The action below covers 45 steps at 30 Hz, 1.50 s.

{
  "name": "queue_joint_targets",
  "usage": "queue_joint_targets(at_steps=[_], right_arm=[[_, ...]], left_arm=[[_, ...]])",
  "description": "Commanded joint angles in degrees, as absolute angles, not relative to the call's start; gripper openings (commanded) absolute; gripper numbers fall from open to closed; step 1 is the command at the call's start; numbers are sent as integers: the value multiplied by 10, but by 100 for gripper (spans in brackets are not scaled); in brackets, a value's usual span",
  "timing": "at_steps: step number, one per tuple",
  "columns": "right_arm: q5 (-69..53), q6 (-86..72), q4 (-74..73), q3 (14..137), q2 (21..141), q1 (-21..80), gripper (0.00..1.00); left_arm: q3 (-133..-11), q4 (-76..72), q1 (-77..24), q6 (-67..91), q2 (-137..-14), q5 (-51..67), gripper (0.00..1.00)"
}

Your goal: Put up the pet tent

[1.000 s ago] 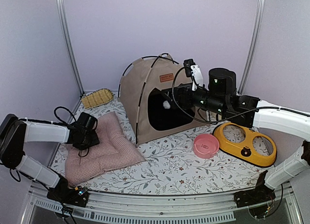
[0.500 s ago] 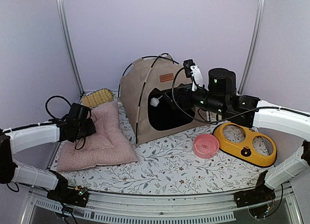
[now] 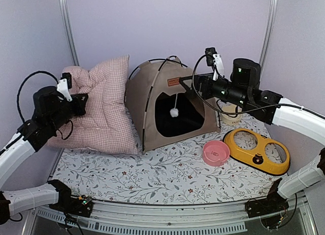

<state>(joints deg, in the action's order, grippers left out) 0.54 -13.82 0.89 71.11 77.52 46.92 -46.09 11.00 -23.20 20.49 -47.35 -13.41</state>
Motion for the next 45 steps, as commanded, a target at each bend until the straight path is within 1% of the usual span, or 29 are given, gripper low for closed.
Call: queue_joint_targets(at_steps=[1,4,9,17,21,24,32,45], right_arm=[[-45,-124,34,706,727,449,99],[-75,-129,50,685,704,433,99],[-157,-149,86,637,674,407,99],[-266,-178,158,577,635,397,99],[-338,-188,209,568,626,397,99],[-386,-195,241,573,630,398,99],[-386,-188,316,583,656,414,99],[-373,-163,330,626,701,482,99]], left_arm=[[-495,20,-243,140,-440,34,0],[-513,-29,-263,144,-442,121,0],[-563,-86,-323,151,-484,203,0],[-633,-276,-397,234,-607,343,0],[-698,-314,-434,265,-678,396,0],[-728,-342,-442,303,-725,438,0],[-777,-409,-450,408,-816,519,0],[-831,-362,-498,378,-872,518,0]])
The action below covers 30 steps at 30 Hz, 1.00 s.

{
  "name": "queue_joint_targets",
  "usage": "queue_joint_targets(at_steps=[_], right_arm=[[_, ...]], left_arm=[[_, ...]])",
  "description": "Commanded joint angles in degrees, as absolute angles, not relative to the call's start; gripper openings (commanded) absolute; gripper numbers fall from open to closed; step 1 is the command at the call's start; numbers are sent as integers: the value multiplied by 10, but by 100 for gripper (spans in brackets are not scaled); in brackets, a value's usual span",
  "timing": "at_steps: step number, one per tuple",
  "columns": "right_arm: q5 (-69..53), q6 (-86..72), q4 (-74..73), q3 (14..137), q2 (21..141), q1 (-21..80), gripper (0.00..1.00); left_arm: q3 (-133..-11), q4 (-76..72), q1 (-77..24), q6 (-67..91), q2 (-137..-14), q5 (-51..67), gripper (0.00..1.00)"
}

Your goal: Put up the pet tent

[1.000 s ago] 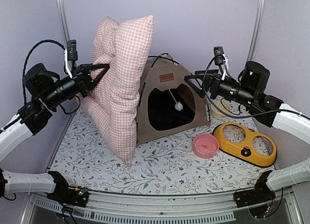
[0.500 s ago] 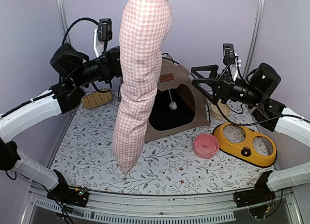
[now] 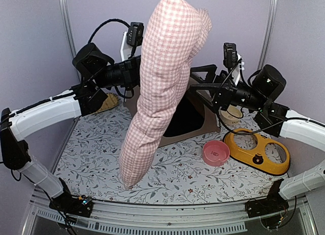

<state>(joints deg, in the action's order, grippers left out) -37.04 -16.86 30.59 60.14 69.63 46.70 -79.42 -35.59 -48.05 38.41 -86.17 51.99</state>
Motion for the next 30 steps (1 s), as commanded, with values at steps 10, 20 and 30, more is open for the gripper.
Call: queue_joint_targets(at_steps=[10,20,30], right_arm=[[-367,-160,329,630,699,515,99],[-307,-181,331,640,693,518,85],[-211,-178,235,643,638,518,0]], left_arm=[[-891,-303,-511,343,-914,491,0],[-926,-273,-541,318,-956,480,0],[-939,-215,-543,275,-953,414,19]])
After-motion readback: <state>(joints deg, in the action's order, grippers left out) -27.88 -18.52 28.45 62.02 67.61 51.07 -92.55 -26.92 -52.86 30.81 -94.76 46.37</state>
